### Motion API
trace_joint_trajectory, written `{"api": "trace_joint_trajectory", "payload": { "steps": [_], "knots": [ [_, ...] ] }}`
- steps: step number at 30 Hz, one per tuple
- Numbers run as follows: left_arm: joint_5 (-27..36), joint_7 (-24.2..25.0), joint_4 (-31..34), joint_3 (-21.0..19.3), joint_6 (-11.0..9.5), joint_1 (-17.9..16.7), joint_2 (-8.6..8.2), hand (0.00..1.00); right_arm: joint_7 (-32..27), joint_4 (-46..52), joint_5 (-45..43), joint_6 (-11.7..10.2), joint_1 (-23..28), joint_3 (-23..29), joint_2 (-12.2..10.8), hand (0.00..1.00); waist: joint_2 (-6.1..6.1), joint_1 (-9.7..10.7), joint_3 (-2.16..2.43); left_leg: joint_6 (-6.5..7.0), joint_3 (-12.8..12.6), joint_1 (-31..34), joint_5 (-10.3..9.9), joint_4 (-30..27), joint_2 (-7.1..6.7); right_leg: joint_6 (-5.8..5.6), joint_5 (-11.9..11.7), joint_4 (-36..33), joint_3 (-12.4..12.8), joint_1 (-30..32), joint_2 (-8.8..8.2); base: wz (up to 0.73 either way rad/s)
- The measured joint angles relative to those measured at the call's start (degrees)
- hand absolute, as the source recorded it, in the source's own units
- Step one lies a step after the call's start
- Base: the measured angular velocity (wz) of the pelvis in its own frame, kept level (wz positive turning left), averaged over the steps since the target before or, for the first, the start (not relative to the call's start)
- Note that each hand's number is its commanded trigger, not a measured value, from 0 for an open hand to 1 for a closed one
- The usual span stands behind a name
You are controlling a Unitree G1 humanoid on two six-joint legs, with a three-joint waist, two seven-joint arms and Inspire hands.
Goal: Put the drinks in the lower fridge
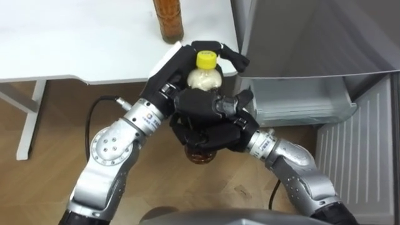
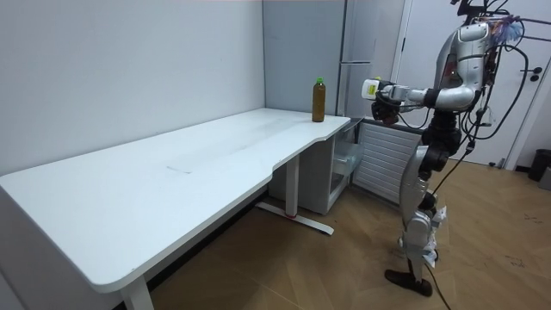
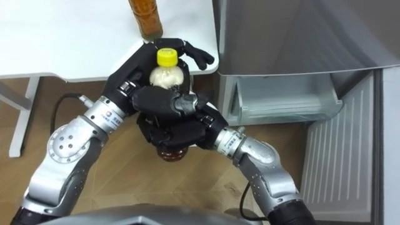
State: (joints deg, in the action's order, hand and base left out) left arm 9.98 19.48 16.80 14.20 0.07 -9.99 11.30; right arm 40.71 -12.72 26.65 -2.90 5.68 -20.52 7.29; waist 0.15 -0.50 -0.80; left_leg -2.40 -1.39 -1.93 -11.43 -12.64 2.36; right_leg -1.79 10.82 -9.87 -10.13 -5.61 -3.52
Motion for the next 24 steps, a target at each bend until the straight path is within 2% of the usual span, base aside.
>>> {"api": "trace_joint_trajectory", "payload": {
  "steps": [6, 7, 8, 11, 16, 24],
  "knots": [
    [-0.03, -0.03, 0.0, -0.03, 0.04, 0.0, -0.65, 0.0, 0.36, 0.41, -0.57, 0.03, 0.13, 0.79, 0.0, 1.0, 0.46, -0.04, 0.0, 0.0, -0.14, 0.27, 0.0, -0.06, 0.17, 0.05, -0.03, -0.7, 0.66, 0.78, 0.14, -0.03],
    [-0.03, -0.03, 0.0, -0.02, 0.04, 0.0, -0.63, 0.7, 0.4, 0.47, -0.58, 0.03, 0.2, 0.86, 0.0, 1.0, 0.47, -0.03, 0.0, 0.0, -0.16, 0.27, 0.0, -0.06, 0.17, 0.05, -0.03, -0.71, 0.68, 0.8, 0.14, 0.0],
    [-0.03, -0.01, 0.01, -0.01, 0.04, -0.01, -0.68, 1.0, 0.35, 0.96, -0.74, 0.16, 0.53, 1.08, 0.0, 1.0, 0.49, -0.02, 0.02, 0.0, -0.17, 0.25, 0.0, -0.06, 0.17, 0.05, -0.03, -0.71, 0.72, 0.78, 0.14, 0.0],
    [-0.02, 0.09, 0.02, -0.02, 0.04, -0.01, -1.07, 1.0, 0.21, 2.25, -0.78, 1.15, 1.21, 1.6, 0.03, 1.0, 0.59, -0.16, 0.08, 0.0, -0.16, 0.2, 0.0, -0.09, 0.19, 0.09, -0.05, -0.73, 0.73, 0.78, 0.14, 0.0],
    [-0.11, 0.08, 0.02, -0.04, 0.02, -0.02, -1.21, 1.0, 0.16, 2.49, -1.19, 1.17, 1.4, 1.84, -0.02, 1.0, 0.93, -1.49, 0.13, 0.0, -0.4, -1.69, 0.01, 0.96, 0.25, 0.09, -0.05, -0.67, 0.88, -0.26, 0.21, -0.06],
    [-0.18, 0.13, 0.07, -0.03, -0.09, -0.02, -0.89, 1.0, -0.13, 2.9, -1.32, 1.16, 2.24, 1.82, -0.33, 1.0, 0.96, -1.57, 0.18, 0.01, -0.35, -2.76, 0.01, 1.29, 0.22, 0.09, -0.05, -0.26, 1.48, -1.31, 0.23, -0.01]
  ]
}}
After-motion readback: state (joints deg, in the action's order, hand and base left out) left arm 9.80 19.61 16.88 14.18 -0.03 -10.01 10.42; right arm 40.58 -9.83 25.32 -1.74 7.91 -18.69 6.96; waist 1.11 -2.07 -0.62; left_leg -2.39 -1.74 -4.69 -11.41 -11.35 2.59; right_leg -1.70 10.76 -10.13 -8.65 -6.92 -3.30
